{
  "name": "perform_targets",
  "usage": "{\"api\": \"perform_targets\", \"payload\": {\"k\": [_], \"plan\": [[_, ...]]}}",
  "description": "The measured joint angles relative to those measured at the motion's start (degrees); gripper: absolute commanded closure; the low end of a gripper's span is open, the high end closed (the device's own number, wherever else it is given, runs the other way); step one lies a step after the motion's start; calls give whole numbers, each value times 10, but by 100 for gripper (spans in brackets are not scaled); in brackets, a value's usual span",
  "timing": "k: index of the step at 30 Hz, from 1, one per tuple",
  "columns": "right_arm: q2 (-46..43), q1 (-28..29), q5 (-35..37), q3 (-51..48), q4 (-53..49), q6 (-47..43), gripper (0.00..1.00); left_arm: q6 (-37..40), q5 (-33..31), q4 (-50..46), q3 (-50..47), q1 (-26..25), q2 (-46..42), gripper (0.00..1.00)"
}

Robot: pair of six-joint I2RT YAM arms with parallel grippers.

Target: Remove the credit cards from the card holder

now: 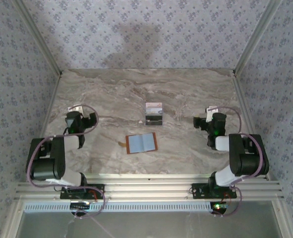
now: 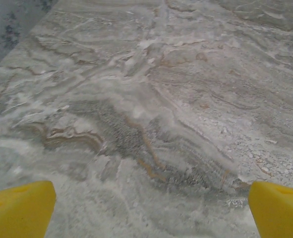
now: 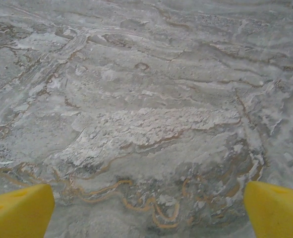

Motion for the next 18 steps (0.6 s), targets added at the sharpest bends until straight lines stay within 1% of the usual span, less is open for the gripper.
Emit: {"api": "perform_targets", "payload": {"k": [3, 9, 18], "plan": [[1, 0, 3, 0, 16, 9, 0, 15, 12, 25, -4, -7, 22, 0], [1, 2, 13, 0, 32, 17, 0, 29, 17, 56, -4, -17, 24, 0], [1, 2, 13, 0, 34, 18, 0, 31, 17, 59, -4, -17, 24, 0]]}}
